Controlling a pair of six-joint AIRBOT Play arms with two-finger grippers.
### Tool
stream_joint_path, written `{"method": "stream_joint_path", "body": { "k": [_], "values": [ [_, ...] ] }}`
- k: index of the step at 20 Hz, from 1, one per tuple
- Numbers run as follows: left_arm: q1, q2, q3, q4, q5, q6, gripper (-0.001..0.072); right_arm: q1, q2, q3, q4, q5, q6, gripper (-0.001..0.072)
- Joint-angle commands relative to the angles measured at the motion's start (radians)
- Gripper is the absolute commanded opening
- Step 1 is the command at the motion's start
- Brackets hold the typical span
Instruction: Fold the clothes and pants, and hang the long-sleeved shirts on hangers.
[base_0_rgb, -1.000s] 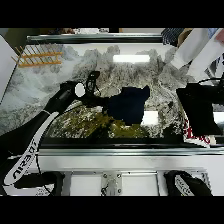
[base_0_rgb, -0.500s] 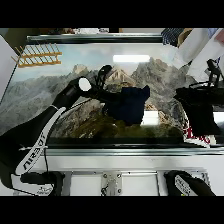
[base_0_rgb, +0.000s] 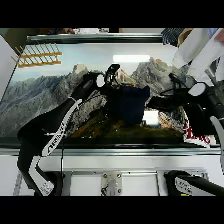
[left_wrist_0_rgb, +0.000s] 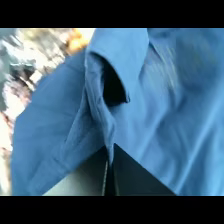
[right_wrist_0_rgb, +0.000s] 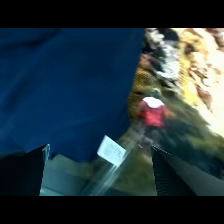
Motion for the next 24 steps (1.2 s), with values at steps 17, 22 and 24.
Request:
{"method": "stream_joint_path", "body": {
  "k": [17,22,24],
  "values": [
    [0.236,0.565,0.299,0.033,-0.191,-0.002,0.0009,-0.091,0.266,0.435,0.193,0.16,-0.172,0.0017],
    [0.234,0.857,0.134,0.036,-0.085,-0.001,0.0009,-0.091,0.495,0.45,0.124,0.1,-0.132,0.0017],
    [0.234,0.933,0.05,0.046,-0.042,-0.002,0.0009,-0.091,0.536,0.45,0.04,0.105,-0.072,0.0017]
  ]
}}
